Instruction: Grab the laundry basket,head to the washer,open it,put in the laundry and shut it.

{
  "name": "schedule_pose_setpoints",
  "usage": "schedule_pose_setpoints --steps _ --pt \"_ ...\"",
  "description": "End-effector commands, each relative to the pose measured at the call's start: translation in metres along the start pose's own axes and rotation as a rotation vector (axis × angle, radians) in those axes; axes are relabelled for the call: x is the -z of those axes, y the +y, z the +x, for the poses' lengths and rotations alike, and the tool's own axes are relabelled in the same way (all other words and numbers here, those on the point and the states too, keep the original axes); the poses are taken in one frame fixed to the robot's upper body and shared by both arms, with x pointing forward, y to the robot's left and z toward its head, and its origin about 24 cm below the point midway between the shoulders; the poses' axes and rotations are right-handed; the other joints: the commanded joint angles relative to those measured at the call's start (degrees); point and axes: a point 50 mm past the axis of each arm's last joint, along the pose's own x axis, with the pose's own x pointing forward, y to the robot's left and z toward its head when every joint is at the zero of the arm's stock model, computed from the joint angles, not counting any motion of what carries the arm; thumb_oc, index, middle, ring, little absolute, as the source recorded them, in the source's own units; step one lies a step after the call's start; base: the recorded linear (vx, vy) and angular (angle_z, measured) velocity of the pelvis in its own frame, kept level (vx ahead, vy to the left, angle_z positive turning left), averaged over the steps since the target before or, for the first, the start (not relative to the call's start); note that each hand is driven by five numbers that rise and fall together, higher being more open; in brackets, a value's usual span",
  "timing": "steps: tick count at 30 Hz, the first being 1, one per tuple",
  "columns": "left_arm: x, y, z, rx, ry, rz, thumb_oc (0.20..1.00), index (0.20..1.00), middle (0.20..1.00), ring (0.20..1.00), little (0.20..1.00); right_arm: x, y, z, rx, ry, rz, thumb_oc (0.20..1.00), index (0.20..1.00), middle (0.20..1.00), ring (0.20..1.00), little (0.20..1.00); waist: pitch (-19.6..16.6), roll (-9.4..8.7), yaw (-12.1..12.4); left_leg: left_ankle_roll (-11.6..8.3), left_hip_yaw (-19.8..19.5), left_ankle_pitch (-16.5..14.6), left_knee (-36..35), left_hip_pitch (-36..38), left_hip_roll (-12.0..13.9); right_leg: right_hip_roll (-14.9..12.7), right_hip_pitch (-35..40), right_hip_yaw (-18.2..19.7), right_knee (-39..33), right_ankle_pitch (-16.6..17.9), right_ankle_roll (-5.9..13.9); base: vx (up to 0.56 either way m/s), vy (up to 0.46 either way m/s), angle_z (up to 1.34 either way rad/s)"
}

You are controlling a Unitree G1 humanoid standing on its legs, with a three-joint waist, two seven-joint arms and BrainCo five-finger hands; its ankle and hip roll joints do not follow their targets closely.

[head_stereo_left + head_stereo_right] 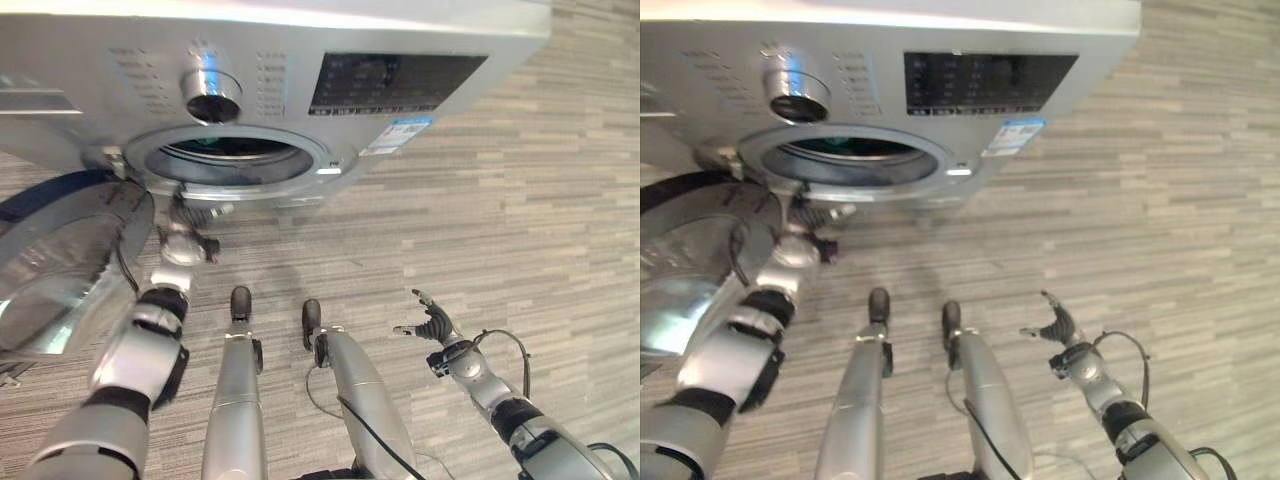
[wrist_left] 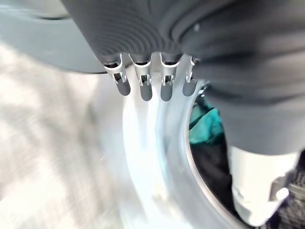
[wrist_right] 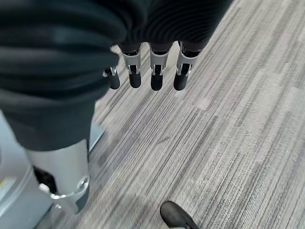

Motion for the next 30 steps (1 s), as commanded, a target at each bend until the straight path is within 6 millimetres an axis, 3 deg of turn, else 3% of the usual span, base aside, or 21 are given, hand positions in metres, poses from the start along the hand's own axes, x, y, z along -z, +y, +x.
schedule_pose_setpoints --steps 1,2,6,9,12,14,17,19,20,21,22,24,25,28,30 --pt "0.014 -0.016 -0.013 0.062 -0.026 -0.085 1.000 1.000 1.000 1.000 1.000 0.048 -0.018 -0.019 0.052 0.181 -0.015 1.000 1.000 1.000 1.000 1.000 -1.04 4.91 2.20 2.15 -3.07 -3.05 -0.67 5.42 -1.36 -3.70 4.65 -2.67 -13.26 11.40 4.69 0.12 -0.090 0.28" --pt "0.037 -0.022 -0.025 0.108 0.033 -0.062 1.000 1.000 1.000 1.000 1.000 0.064 -0.013 -0.026 0.027 0.254 0.003 1.000 1.000 1.000 1.000 1.000 -2.04 5.78 3.17 1.69 -4.12 -1.84 -3.09 8.00 -1.41 -4.11 7.25 -3.92 -14.49 11.11 4.65 0.14 -0.126 0.43" --pt "0.101 -0.025 -0.061 0.160 0.236 -0.065 1.000 1.000 1.000 1.000 1.000 0.093 0.004 -0.046 -0.003 0.412 0.116 1.000 1.000 1.000 1.000 1.000 -5.95 7.76 5.09 0.76 -6.31 0.50 -9.14 15.76 -0.72 -4.96 15.74 -6.92 -18.13 10.76 4.75 0.14 -0.088 0.60" --pt "0.130 -0.029 -0.087 0.221 0.326 -0.085 1.000 1.000 1.000 1.000 1.000 0.111 0.013 -0.062 -0.026 0.510 0.157 1.000 1.000 1.000 1.000 1.000 -9.57 9.07 6.03 0.84 -7.48 0.98 -11.60 20.80 -0.34 -5.71 21.32 -8.32 -20.13 10.25 4.82 0.12 -0.083 0.20" --pt "0.144 -0.031 -0.104 0.276 0.356 -0.036 1.000 1.000 1.000 1.000 1.000 0.114 0.018 -0.065 -0.042 0.526 0.160 1.000 1.000 1.000 1.000 1.000 -11.17 9.90 6.48 0.79 -8.43 0.42 -10.93 23.18 -0.37 -5.71 23.65 -9.09 -18.89 8.74 4.58 0.09 -0.082 0.31" --pt "0.157 -0.033 -0.120 0.326 0.390 -0.017 1.000 1.000 1.000 1.000 1.000 0.125 0.023 -0.075 -0.053 0.579 0.158 1.000 1.000 1.000 1.000 1.000 -12.35 11.09 6.99 0.68 -9.87 -0.21 -9.80 26.12 -0.37 -5.20 26.80 -10.02 -16.63 5.78 3.49 0.07 -0.103 0.30" --pt "0.153 -0.035 -0.126 0.355 0.367 -0.062 1.000 1.000 1.000 1.000 1.000 0.133 0.021 -0.083 -0.066 0.613 0.123 1.000 1.000 1.000 1.000 1.000 -12.98 12.45 7.67 -0.24 -13.27 1.98 -11.04 26.15 -0.13 -4.58 28.11 -12.68 -15.00 3.67 2.40 -0.06 -0.138 0.54" --pt "0.136 -0.024 -0.121 0.347 0.271 -0.109 1.000 1.000 1.000 1.000 1.000 0.134 0.014 -0.084 -0.133 0.584 -0.013 1.000 1.000 1.000 1.000 1.000 -13.21 13.79 8.99 -2.63 -15.45 7.32 -15.28 24.64 0.75 -3.15 27.85 -15.70 -15.76 2.68 1.25 -0.22 -0.146 0.94" --pt "0.134 -0.024 -0.122 0.356 0.256 -0.115 1.000 1.000 1.000 1.000 1.000 0.133 0.011 -0.082 -0.132 0.575 -0.020 1.000 1.000 1.000 1.000 1.000 -13.42 14.00 8.86 -2.60 -15.20 7.92 -15.73 23.93 0.78 -3.03 27.42 -16.09 -16.29 3.04 1.19 -0.27 -0.090 0.93" --pt "0.126 -0.016 -0.117 0.339 0.216 -0.105 1.000 1.000 1.000 1.000 1.000 0.129 0.004 -0.078 -0.125 0.540 -0.040 1.000 1.000 1.000 1.000 1.000 -13.10 13.84 8.25 -2.64 -10.07 8.73 -16.76 22.83 1.61 -3.31 27.72 -17.26 -17.60 3.36 1.34 -0.23 -0.013 0.93" --pt "0.115 -0.009 -0.111 0.313 0.170 -0.109 1.000 1.000 1.000 1.000 1.000 0.127 -0.003 -0.076 -0.105 0.527 -0.041 1.000 1.000 1.000 1.000 1.000 -12.91 13.35 7.45 -1.96 -3.74 8.31 -16.43 21.36 2.42 -3.87 27.54 -17.71 -18.75 4.03 1.66 -0.22 -0.004 0.95" --pt "0.109 0.007 -0.107 0.264 0.133 -0.125 1.000 1.000 1.000 1.000 1.000 0.127 -0.014 -0.074 -0.079 0.528 -0.036 1.000 1.000 1.000 1.000 1.000 -12.59 12.39 8.82 -2.11 -6.23 6.44 -13.08 21.71 1.64 -4.91 27.06 -16.01 -20.02 5.67 2.17 -0.13 0.057 0.89" --pt "0.104 0.020 -0.106 0.219 0.101 -0.136 1.000 1.000 1.000 1.000 1.000 0.127 -0.026 -0.073 -0.036 0.531 -0.019 1.000 1.000 1.000 1.000 1.000 -12.84 11.35 9.39 -2.18 -9.53 2.75 -10.03 22.69 0.41 -6.19 27.10 -14.34 -21.06 6.99 2.64 -0.09 0.117 0.48" --pt "0.091 0.029 -0.102 0.184 0.038 -0.162 1.000 1.000 1.000 1.000 1.000 0.135 -0.040 -0.080 0.024 0.564 0.011 1.000 1.000 1.000 1.000 1.000 -13.50 10.97 8.60 -2.81 -10.19 1.35 -9.61 24.32 2.52 -8.62 27.35 -14.43 -22.31 9.08 3.92 -0.06 0.162 -0.41" --pt "0.089 0.041 -0.105 0.143 0.018 -0.176 1.000 1.000 1.000 1.000 1.000 0.149 -0.045 -0.095 0.058 0.631 0.045 1.000 1.000 1.000 1.000 1.000 -15.07 12.41 7.51 -2.98 -9.49 1.59 -13.45 26.87 4.41 -9.67 28.13 -14.24 -22.42 9.92 5.23 0.07 0.274 0.38"
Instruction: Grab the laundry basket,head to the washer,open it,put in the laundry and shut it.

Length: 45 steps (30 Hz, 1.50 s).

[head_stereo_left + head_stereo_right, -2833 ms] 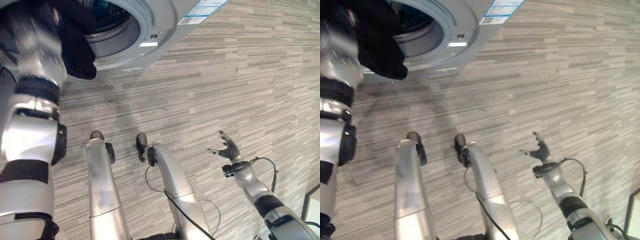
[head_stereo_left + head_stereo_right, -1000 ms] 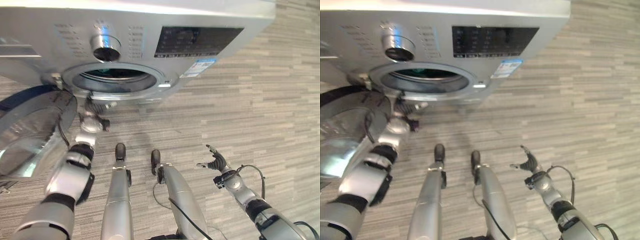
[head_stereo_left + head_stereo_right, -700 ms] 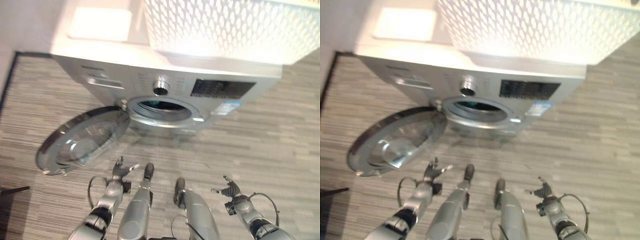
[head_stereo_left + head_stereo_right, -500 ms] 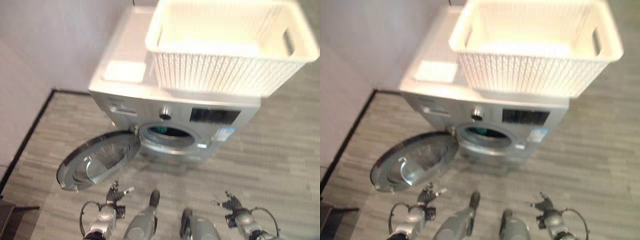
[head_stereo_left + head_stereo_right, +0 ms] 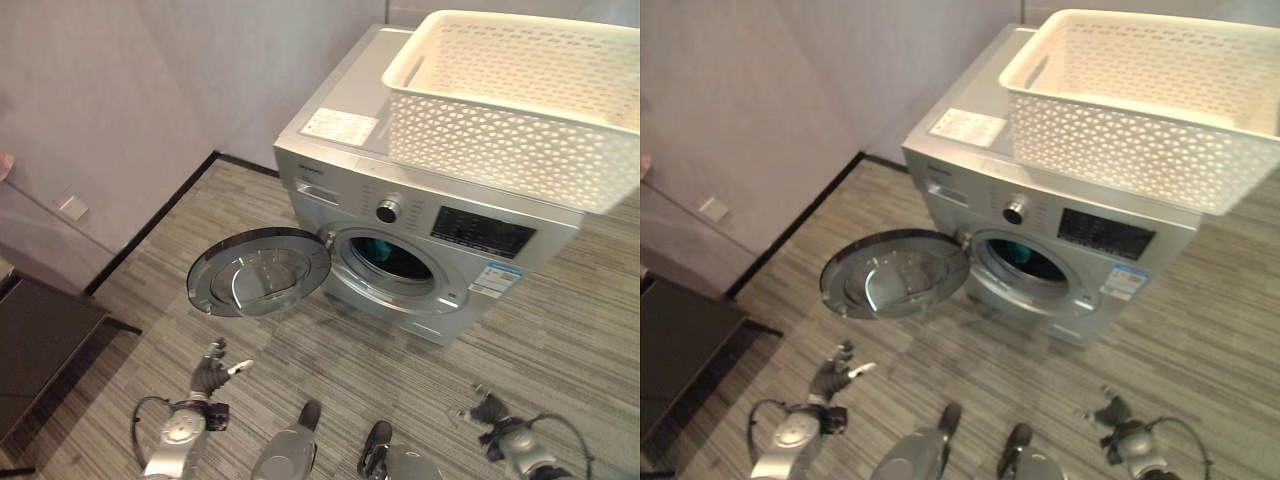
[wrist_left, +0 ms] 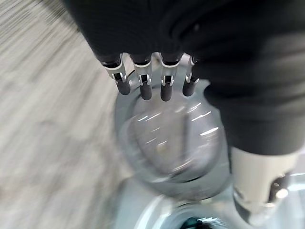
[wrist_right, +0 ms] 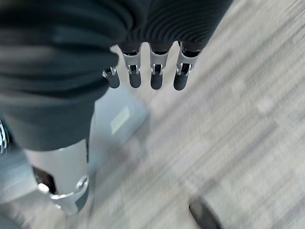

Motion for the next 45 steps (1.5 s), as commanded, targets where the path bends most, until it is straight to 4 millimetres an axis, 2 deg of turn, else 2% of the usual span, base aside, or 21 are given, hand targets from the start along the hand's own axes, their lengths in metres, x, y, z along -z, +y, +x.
schedule_pose_setpoints --steps 1,3,5,6,7,10,15,18,22,26,27,28,30,33,37,40,41,42,43,44,45 --pt "-0.031 0.010 -0.001 -0.037 -0.164 -0.011 1.000 1.000 1.000 1.000 1.000 0.052 -0.005 -0.016 0.010 0.164 0.020 1.000 1.000 1.000 1.000 1.000 -2.18 1.28 -0.90 2.23 1.74 0.79 -6.71 1.14 -0.08 -6.66 3.08 7.53 -2.45 5.23 9.86 0.08 0.333 0.17" --pt "-0.034 0.018 -0.002 -0.063 -0.179 0.013 1.000 1.000 1.000 1.000 1.000 0.058 -0.006 -0.018 0.017 0.184 0.015 1.000 1.000 1.000 1.000 1.000 -2.30 1.09 -0.99 2.58 1.37 -0.23 -5.99 1.37 -1.41 -7.50 3.54 8.52 -3.48 6.30 10.39 0.05 0.214 -0.11" --pt "-0.037 0.031 -0.003 -0.094 -0.186 0.050 1.000 1.000 1.000 1.000 1.000 0.077 0.001 -0.026 -0.002 0.259 0.035 1.000 1.000 1.000 1.000 1.000 -3.30 0.77 -1.45 3.01 1.34 -1.40 -5.78 2.30 -2.50 -7.97 5.09 10.57 -5.63 7.20 10.87 0.09 0.209 -0.17" --pt "-0.048 0.045 0.001 -0.130 -0.212 0.120 1.000 1.000 1.000 1.000 1.000 0.094 0.015 -0.035 -0.041 0.317 0.062 1.000 1.000 1.000 1.000 1.000 -4.03 0.37 -2.88 3.54 0.93 -1.34 -6.39 2.61 -3.12 -6.46 4.94 16.27 -5.88 6.80 11.26 0.06 0.233 -0.16" --pt "-0.058 0.054 0.006 -0.163 -0.237 0.158 1.000 1.000 1.000 1.000 1.000 0.095 0.026 -0.037 -0.072 0.322 0.069 1.000 1.000 1.000 1.000 1.000 -3.85 0.05 -3.58 3.77 0.74 -1.15 -6.90 2.38 -3.44 -4.86 3.91 20.57 -4.87 6.07 11.36 0.02 0.206 -0.08" --pt "-0.063 0.078 0.014 -0.256 -0.212 0.249 1.000 1.000 1.000 1.000 1.000 0.101 0.046 -0.044 -0.152 0.342 0.080 1.000 1.000 1.000 1.000 1.000 -4.83 -0.95 -3.64 4.02 0.96 0.32 -11.13 2.40 -3.32 -5.26 3.50 20.00 -6.24 6.39 11.97 -0.01 0.115 0.13" --pt "-0.076 0.118 0.024 -0.412 -0.163 0.334 1.000 1.000 1.000 1.000 1.000 0.095 0.058 -0.044 -0.185 0.314 0.108 1.000 1.000 1.000 1.000 1.000 -4.51 -3.47 -5.57 4.25 2.78 1.04 -12.79 2.34 -2.99 -5.68 2.74 20.06 -7.18 7.71 13.37 0.02 0.090 -0.01" --pt "-0.118 0.167 0.027 -0.573 -0.161 0.429 1.000 1.000 1.000 1.000 1.000 0.085 0.059 -0.039 -0.188 0.274 0.122 1.000 1.000 1.000 1.000 1.000 -2.61 -7.11 -6.68 4.56 3.76 1.20 -13.10 0.93 -2.54 -5.52 1.31 20.70 -6.78 8.35 14.17 0.01 0.098 -0.02" --pt "-0.145 0.189 0.024 -0.653 -0.178 0.453 1.000 1.000 1.000 1.000 1.000 0.071 0.059 -0.032 -0.162 0.235 0.191 1.000 1.000 1.000 1.000 1.000 -1.15 -9.32 -7.10 4.74 4.92 1.16 -13.13 -0.02 -2.15 -5.27 -0.16 21.86 -6.92 9.65 14.92 -0.01 0.066 -0.15" --pt "-0.181 0.215 0.014 -0.757 -0.221 0.471 1.000 1.000 1.000 1.000 1.000 0.055 0.067 -0.027 -0.172 0.190 0.255 1.000 1.000 1.000 1.000 1.000 0.80 -12.97 -8.30 4.86 6.26 1.47 -13.61 -1.93 -1.30 -4.84 -2.49 24.05 -8.85 12.70 15.91 -0.02 0.076 -0.20" --pt "-0.200 0.217 0.014 -0.792 -0.265 0.461 1.000 1.000 1.000 1.000 1.000 0.049 0.075 -0.027 -0.195 0.169 0.258 1.000 1.000 1.000 1.000 1.000 1.98 -14.22 -8.74 4.70 6.20 1.91 -13.69 -3.77 -0.77 -4.75 -3.79 24.65 -9.84 14.24 16.05 -0.02 0.036 -0.30" --pt "-0.201 0.217 0.015 -0.792 -0.267 0.462 1.000 1.000 1.000 1.000 1.000 0.049 0.076 -0.027 -0.196 0.169 0.260 1.000 1.000 1.000 1.000 1.000 1.88 -14.28 -8.67 4.70 6.21 1.91 -13.62 -3.98 -0.78 -4.75 -3.98 24.68 -9.84 14.28 16.05 -0.07 0.017 -0.18" --pt "-0.228 0.216 0.017 -0.849 -0.329 0.394 1.000 1.000 1.000 1.000 1.000 0.040 0.087 -0.027 -0.229 0.137 0.275 1.000 1.000 1.000 1.000 1.000 3.68 -15.94 -10.06 4.26 5.98 3.15 -13.70 -8.25 0.20 -4.81 -7.16 26.35 -11.50 16.90 16.15 -0.09 0.017 -0.09" --pt "-0.249 0.213 0.020 -0.898 -0.361 0.381 1.000 1.000 1.000 1.000 1.000 0.034 0.094 -0.028 -0.242 0.111 0.262 1.000 1.000 1.000 1.000 1.000 4.13 -17.12 -10.79 4.26 6.18 3.58 -13.78 -11.02 0.82 -4.98 -9.60 26.95 -13.19 17.94 15.98 -0.04 0.040 -0.25" --pt "-0.279 0.201 0.027 -0.923 -0.371 0.390 1.000 1.000 1.000 1.000 1.000 -0.004 0.085 -0.014 -0.174 0.008 0.386 1.000 1.000 1.000 1.000 1.000 5.73 -19.46 -12.47 4.08 7.11 3.88 -12.84 -14.37 0.87 -4.65 -13.12 27.46 -14.85 19.66 16.36 -0.10 0.032 -0.16" --pt "-0.309 0.187 0.032 -0.881 -0.422 0.352 1.000 1.000 1.000 1.000 1.000 -0.014 0.093 -0.014 -0.193 -0.016 0.400 1.000 1.000 1.000 1.000 1.000 6.44 -20.65 -13.85 4.00 6.85 4.57 -12.52 -17.71 0.85 -4.10 -16.06 27.99 -15.79 21.00 16.58 -0.09 0.011 -0.08" --pt "-0.310 0.187 0.032 -0.880 -0.423 0.353 1.000 1.000 1.000 1.000 1.000 -0.014 0.093 -0.014 -0.194 -0.016 0.402 1.000 1.000 1.000 1.000 1.000 6.34 -20.69 -13.84 4.00 6.83 4.57 -12.47 -17.91 0.84 -4.10 -16.24 27.98 -15.78 21.01 16.57 -0.05 0.017 0.06" --pt "-0.318 0.170 0.039 -0.818 -0.461 0.361 1.000 1.000 1.000 1.000 1.000 -0.011 0.101 -0.018 -0.230 -0.022 0.348 1.000 1.000 1.000 1.000 1.000 6.45 -20.60 -14.29 4.03 6.38 4.84 -12.53 -18.85 0.86 -3.89 -17.20 28.28 -15.81 21.44 16.53 -0.02 0.020 0.10" --pt "-0.318 0.170 0.039 -0.818 -0.460 0.362 1.000 1.000 1.000 1.000 1.000 -0.011 0.101 -0.018 -0.230 -0.021 0.348 1.000 1.000 1.000 1.000 1.000 6.35 -20.56 -14.31 4.03 6.37 4.84 -12.51 -18.94 0.87 -3.88 -17.28 28.28 -15.80 21.44 16.53 -0.01 0.033 0.07" --pt "-0.314 0.153 0.050 -0.747 -0.473 0.373 1.000 1.000 1.000 1.000 1.000 -0.005 0.107 -0.022 -0.256 -0.016 0.308 1.000 1.000 1.000 1.000 1.000 6.36 -20.43 -14.20 4.08 6.31 4.81 -12.57 -18.94 0.94 -3.75 -17.43 28.05 -15.78 21.25 16.51 0.05 0.021 0.06" --pt "-0.308 0.119 0.067 -0.628 -0.501 0.401 1.000 1.000 1.000 1.000 1.000 0.003 0.111 -0.026 -0.280 -0.002 0.271 1.000 1.000 1.000 1.000 1.000 6.62 -20.05 -13.76 4.18 6.24 4.70 -12.76 -18.32 0.85 -3.74 -17.14 27.42 -15.65 20.70 16.38 0.07 0.014 0.03"
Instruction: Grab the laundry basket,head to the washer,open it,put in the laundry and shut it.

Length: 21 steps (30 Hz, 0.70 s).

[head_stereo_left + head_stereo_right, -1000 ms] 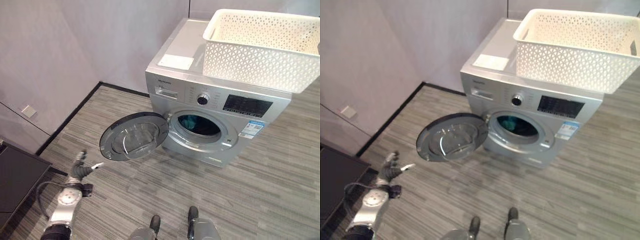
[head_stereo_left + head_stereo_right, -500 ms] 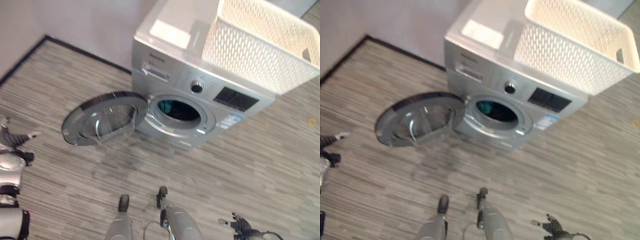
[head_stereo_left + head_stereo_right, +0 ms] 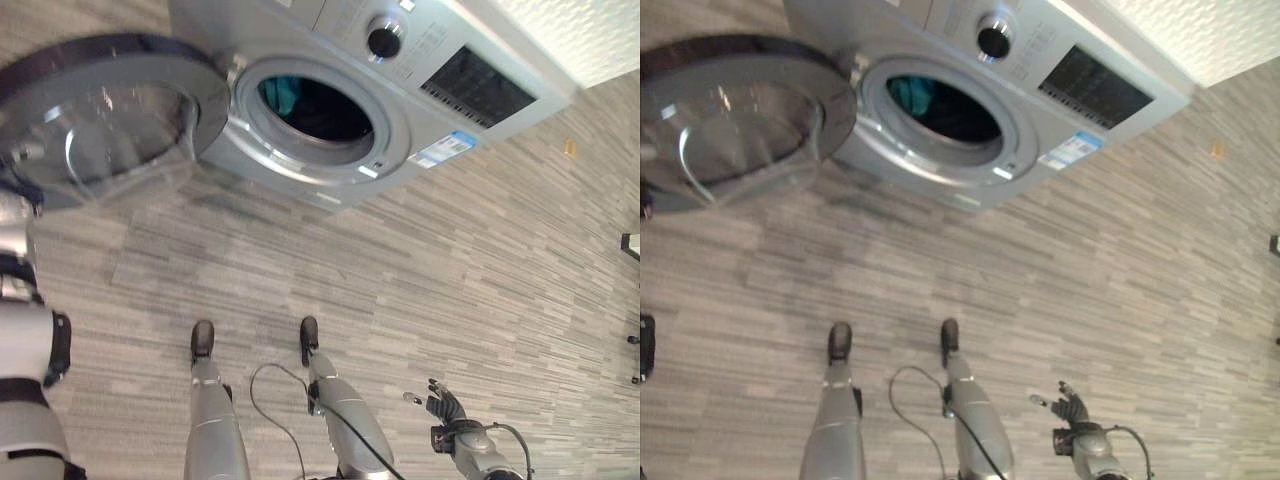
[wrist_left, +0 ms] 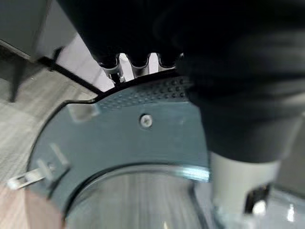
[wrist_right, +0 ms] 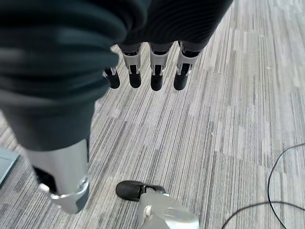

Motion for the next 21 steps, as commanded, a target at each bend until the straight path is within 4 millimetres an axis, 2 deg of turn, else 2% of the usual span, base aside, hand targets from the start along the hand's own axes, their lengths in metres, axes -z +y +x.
schedule_pose_setpoints --steps 1,3,4,6,7,10,11,12,13,14,16,18,19,20,21 --pt "0.003 -0.093 -0.052 0.355 -0.113 -0.006 1.000 1.000 1.000 1.000 1.000 0.037 -0.012 -0.014 0.005 0.106 -0.092 1.000 1.000 1.000 1.000 1.000 -0.66 1.80 -0.14 0.39 -2.22 5.59 -14.09 8.33 0.77 -1.88 1.16 2.39 -2.69 -1.85 2.73 0.08 -0.011 0.02" --pt "-0.006 -0.143 -0.106 0.547 -0.215 -0.104 1.000 1.000 1.000 1.000 1.000 0.041 -0.012 -0.016 0.012 0.117 -0.073 1.000 1.000 1.000 1.000 1.000 0.82 2.92 1.34 0.50 -2.36 5.31 -14.06 9.37 0.62 -1.97 2.16 1.16 -2.14 -2.91 2.54 0.03 -0.036 0.03" --pt "-0.011 -0.157 -0.131 0.636 -0.273 -0.123 1.000 1.000 1.000 1.000 1.000 0.040 -0.013 -0.016 0.020 0.114 -0.064 1.000 1.000 1.000 1.000 1.000 1.16 3.35 1.71 0.58 -2.48 5.28 -13.94 9.39 0.38 -2.20 2.27 0.82 -2.05 -3.16 2.49 0.03 -0.057 0.06" --pt "0.003 -0.186 -0.201 0.871 -0.292 -0.183 1.000 1.000 1.000 1.000 1.000 0.034 -0.018 -0.014 0.055 0.092 0.005 1.000 1.000 1.000 1.000 1.000 2.19 4.84 3.22 0.58 -2.62 5.08 -13.77 10.01 -0.03 -2.55 3.32 -0.05 -1.96 -4.00 2.42 0.03 -0.040 0.23" --pt "0.003 -0.186 -0.202 0.871 -0.291 -0.182 1.000 1.000 1.000 1.000 1.000 0.035 -0.018 -0.014 0.056 0.093 0.005 1.000 1.000 1.000 1.000 1.000 2.23 4.91 3.23 0.58 -2.65 5.04 -13.78 10.14 0.00 -2.53 3.48 -0.09 -1.99 -4.03 2.41 0.02 -0.024 0.41" --pt "0.022 -0.206 -0.284 1.161 -0.283 -0.186 1.000 1.000 1.000 1.000 1.000 0.024 -0.025 -0.010 0.110 0.058 0.111 1.000 1.000 1.000 1.000 1.000 2.43 7.36 4.77 0.59 -2.54 4.79 -14.00 11.40 -0.71 -2.88 4.94 -0.76 -2.02 -5.03 2.27 0.02 -0.029 0.24" --pt "0.025 -0.211 -0.303 1.225 -0.268 -0.182 1.000 1.000 1.000 1.000 1.000 0.025 -0.027 -0.010 0.121 0.062 0.119 1.000 1.000 1.000 1.000 1.000 2.35 8.03 5.08 0.68 -2.53 4.64 -14.03 11.77 -0.91 -3.06 5.32 -0.91 -2.01 -5.35 2.11 0.02 -0.051 -0.09" --pt "0.022 -0.217 -0.341 1.352 -0.266 -0.216 1.000 1.000 1.000 1.000 1.000 0.021 -0.026 -0.008 0.126 0.059 0.121 1.000 1.000 1.000 1.000 1.000 2.03 9.59 5.43 0.73 -2.30 4.61 -13.93 12.13 -1.35 -3.44 5.85 -0.98 -1.87 -5.57 2.03 0.01 -0.039 -0.08" --pt "0.022 -0.217 -0.341 1.353 -0.266 -0.216 1.000 1.000 1.000 1.000 1.000 0.021 -0.027 -0.008 0.127 0.059 0.121 1.000 1.000 1.000 1.000 1.000 2.05 9.65 5.46 0.73 -2.32 4.59 -13.93 12.17 -1.34 -3.43 5.90 -1.00 -1.87 -5.58 2.03 -0.01 -0.077 -0.09" --pt "0.010 -0.225 -0.375 1.471 -0.302 -0.230 1.000 1.000 1.000 1.000 1.000 0.018 -0.026 -0.006 0.138 0.062 0.117 1.000 1.000 1.000 1.000 1.000 1.82 11.11 5.55 0.79 -2.37 4.51 -13.79 12.62 -1.85 -3.73 6.63 -0.80 -1.60 -6.49 1.55 -0.01 -0.065 -0.11" --pt "-0.014 -0.227 -0.410 1.598 -0.418 -0.260 1.000 1.000 1.000 1.000 1.000 0.018 -0.024 -0.005 0.132 0.083 0.064 1.000 1.000 1.000 1.000 1.000 0.72 12.45 4.96 0.81 -2.01 4.23 -13.82 13.38 -2.12 -4.31 7.39 -0.69 -2.23 -6.37 1.70 0.00 -0.057 -0.05" --pt "-0.036 -0.223 -0.421 1.639 -0.516 -0.321 1.000 1.000 1.000 1.000 1.000 0.022 -0.026 -0.006 0.123 0.105 -0.032 1.000 1.000 1.000 1.000 1.000 -0.37 13.31 4.47 0.81 -1.66 4.15 -14.27 14.45 -2.08 -4.47 8.26 -0.62 -2.65 -6.50 1.61 0.02 -0.065 -0.11" --pt "-0.036 -0.223 -0.421 1.639 -0.516 -0.321 1.000 1.000 1.000 1.000 1.000 0.022 -0.026 -0.006 0.123 0.105 -0.032 1.000 1.000 1.000 1.000 1.000 -0.35 13.31 4.47 0.80 -1.67 4.16 -14.29 14.48 -2.08 -4.47 8.29 -0.63 -2.66 -6.50 1.61 0.02 -0.075 -0.21" --pt "-0.042 -0.220 -0.426 1.657 -0.538 -0.353 1.000 1.000 1.000 1.000 1.000 0.026 -0.025 -0.007 0.101 0.118 -0.112 1.000 1.000 1.000 1.000 1.000 -1.05 13.84 4.27 0.70 -1.50 4.17 -14.48 15.05 -2.04 -4.49 8.91 -0.72 -2.69 -6.81 1.51 0.03 -0.083 -0.19" --pt "-0.039 -0.218 -0.428 1.674 -0.553 -0.347 1.000 1.000 1.000 1.000 1.000 0.016 -0.020 -0.004 0.082 0.065 -0.173 1.000 1.000 1.000 1.000 1.000 -2.25 14.66 4.30 0.63 -1.32 4.10 -14.77 15.98 -2.04 -4.50 9.84 -0.67 -2.86 -7.08 1.39 0.05 -0.111 -0.19"
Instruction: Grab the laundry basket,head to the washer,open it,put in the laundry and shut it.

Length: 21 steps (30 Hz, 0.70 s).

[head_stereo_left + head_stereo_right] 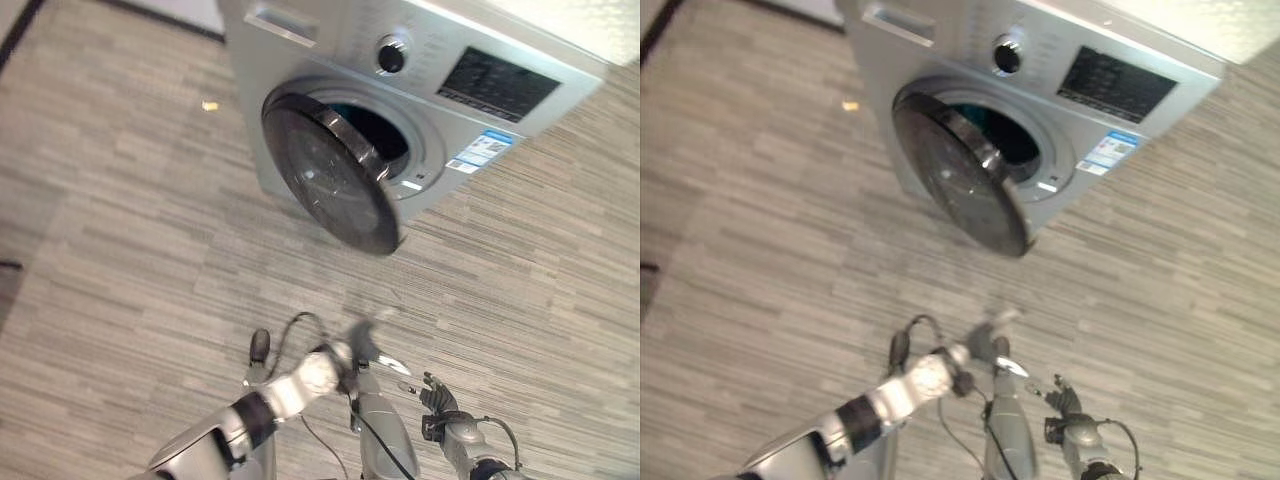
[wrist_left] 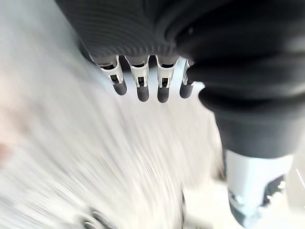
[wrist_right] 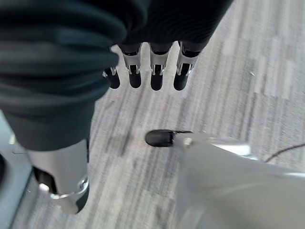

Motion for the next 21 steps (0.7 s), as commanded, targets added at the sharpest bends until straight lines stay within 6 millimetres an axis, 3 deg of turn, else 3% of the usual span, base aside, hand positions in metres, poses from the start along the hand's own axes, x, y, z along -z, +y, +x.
schedule_pose_setpoints --steps 1,6,7,9,11,12,13,14,17,21 --pt "0.000 0.035 -0.002 -0.078 -0.034 0.071 1.000 1.000 1.000 1.000 1.000 0.001 -0.016 -0.004 0.030 -0.036 -0.141 1.000 1.000 1.000 1.000 1.000 -0.56 0.26 0.45 1.25 -2.12 -0.81 -4.65 3.22 0.11 -1.15 -0.02 -2.14 0.44 0.76 1.03 0.05 -0.081 -0.21" --pt "0.033 0.058 -0.012 -0.212 0.129 0.049 1.000 1.000 1.000 1.000 1.000 0.006 -0.022 -0.006 0.053 -0.015 -0.085 1.000 1.000 1.000 1.000 1.000 -2.70 1.81 -0.57 1.07 -0.54 -0.86 -5.22 5.22 0.47 -0.81 0.83 -1.06 0.03 0.53 0.89 0.02 -0.022 -0.17" --pt "0.056 0.071 -0.028 -0.316 0.227 -0.053 1.000 1.000 1.000 1.000 1.000 0.009 -0.026 -0.007 0.063 -0.002 -0.106 1.000 1.000 1.000 1.000 1.000 -3.13 2.58 -0.87 1.09 0.20 -0.98 -5.23 5.84 0.76 -0.37 0.67 0.00 -0.08 0.58 0.73 0.02 -0.018 -0.35" --pt "0.087 0.080 -0.048 -0.372 0.384 -0.027 1.000 1.000 1.000 1.000 1.000 0.005 -0.031 -0.005 0.088 -0.003 -0.087 1.000 1.000 1.000 1.000 1.000 -3.42 3.06 -1.23 1.06 0.93 -0.98 -5.33 6.10 0.96 -0.15 0.23 0.80 -0.17 0.82 0.63 0.00 0.006 -0.35" --pt "0.112 0.090 -0.067 -0.443 0.530 -0.004 1.000 1.000 1.000 1.000 1.000 0.005 -0.034 -0.004 0.101 0.015 -0.085 1.000 1.000 1.000 1.000 1.000 -3.50 3.26 -1.60 1.13 1.98 -0.93 -5.63 6.08 1.24 0.07 -0.85 1.81 -0.17 1.11 0.70 -0.02 0.030 -0.18" --pt "0.112 0.090 -0.066 -0.443 0.529 -0.004 1.000 1.000 1.000 1.000 1.000 0.005 -0.034 -0.004 0.102 0.015 -0.085 1.000 1.000 1.000 1.000 1.000 -3.49 3.27 -1.55 1.13 2.06 -0.95 -5.63 6.07 1.25 0.09 -0.90 1.89 -0.17 1.12 0.70 -0.01 0.020 -0.13" --pt "0.144 0.099 -0.098 -0.512 0.752 0.030 1.000 1.000 1.000 1.000 1.000 0.007 -0.038 -0.003 0.115 0.046 -0.101 1.000 1.000 1.000 1.000 1.000 -3.68 3.25 -1.86 0.94 2.83 -0.68 -6.00 6.09 1.45 0.22 -1.70 2.48 -0.17 1.29 0.72 0.01 -0.011 -0.15" --pt "0.152 0.103 -0.108 -0.566 0.814 -0.049 1.000 1.000 1.000 1.000 1.000 0.006 -0.042 -0.002 0.123 0.054 -0.103 1.000 1.000 1.000 1.000 1.000 -3.71 3.32 -1.96 0.84 3.03 -0.63 -6.09 6.23 1.53 0.29 -1.78 2.59 -0.17 1.40 0.63 0.03 -0.028 -0.26" --pt "0.157 0.111 -0.118 -0.556 0.863 -0.007 1.000 1.000 1.000 1.000 1.000 0.012 -0.041 -0.003 0.107 0.095 -0.130 1.000 1.000 1.000 1.000 1.000 -4.23 3.56 -2.59 0.82 3.32 -0.96 -5.92 6.56 1.57 0.55 -1.68 2.95 -0.17 1.49 0.44 0.04 -0.007 -0.15" --pt "0.151 0.135 -0.120 -0.569 0.868 0.122 1.000 1.000 1.000 1.000 1.000 0.004 -0.038 0.000 0.089 0.075 -0.146 1.000 1.000 1.000 1.000 1.000 -3.80 3.66 -3.36 0.83 4.42 -1.21 -6.07 6.34 1.69 0.97 -3.00 4.34 -0.17 1.89 0.73 0.01 0.035 -0.11"
